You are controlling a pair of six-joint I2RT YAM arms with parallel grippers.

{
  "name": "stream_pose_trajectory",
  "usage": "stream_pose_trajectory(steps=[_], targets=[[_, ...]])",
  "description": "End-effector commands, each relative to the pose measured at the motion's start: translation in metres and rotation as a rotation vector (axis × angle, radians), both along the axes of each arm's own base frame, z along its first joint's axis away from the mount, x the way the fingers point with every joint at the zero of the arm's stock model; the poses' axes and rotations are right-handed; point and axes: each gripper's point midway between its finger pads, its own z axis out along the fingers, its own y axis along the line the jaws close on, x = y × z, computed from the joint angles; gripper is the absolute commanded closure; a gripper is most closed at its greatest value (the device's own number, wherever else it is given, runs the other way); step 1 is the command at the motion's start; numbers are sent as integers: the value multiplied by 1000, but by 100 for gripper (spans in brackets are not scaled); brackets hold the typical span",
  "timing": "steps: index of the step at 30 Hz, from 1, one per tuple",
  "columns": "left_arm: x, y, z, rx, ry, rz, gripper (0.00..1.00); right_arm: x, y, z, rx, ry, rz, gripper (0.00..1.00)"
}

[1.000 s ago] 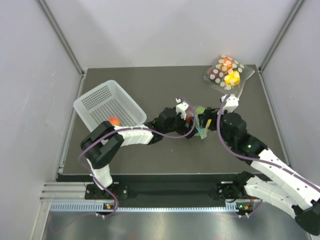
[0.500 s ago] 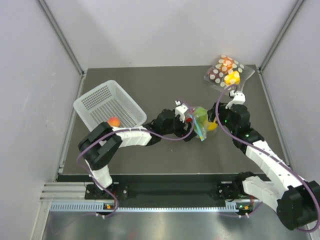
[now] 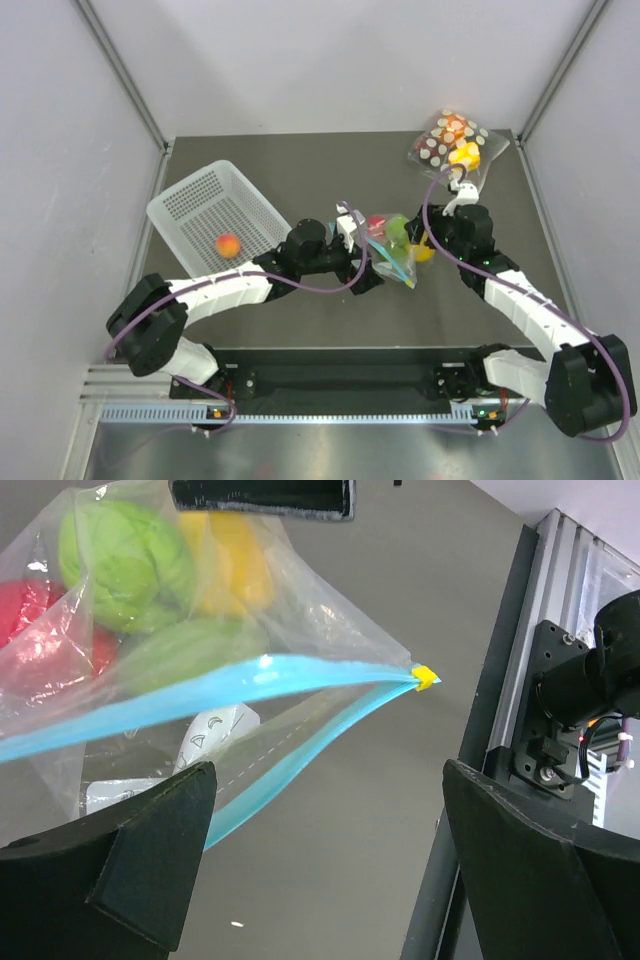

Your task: Open the zip-top bag and remove the fake food

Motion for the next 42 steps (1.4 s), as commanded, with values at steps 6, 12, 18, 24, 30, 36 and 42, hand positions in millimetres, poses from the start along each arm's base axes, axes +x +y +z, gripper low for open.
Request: stream_pose_trajectory(steps=[6,12,18,24,30,36,42], targets=[[19,15,14,-6,-51,119,1,-4,11,-6,49,3,66,38],[37,9,4,4,-66,169,1,-10,11,-9,55,11,66,41],[53,0,-2,-3,-80,203,1,-12,9,-3,58,-1,61,34],[65,-8,-5,-4,-86,229,1,-9,10,4,55,-11,64,29],[75,-17,-5,-36,-86,253,1,2,-1,-12,41,32,13,29],[78,-29,-15,-37,-75,240,1,4,-3,-32,31,81,7,28],[80,-40,-29,-33,-68,220,1,-1,-2,-55,30,134,16,44]])
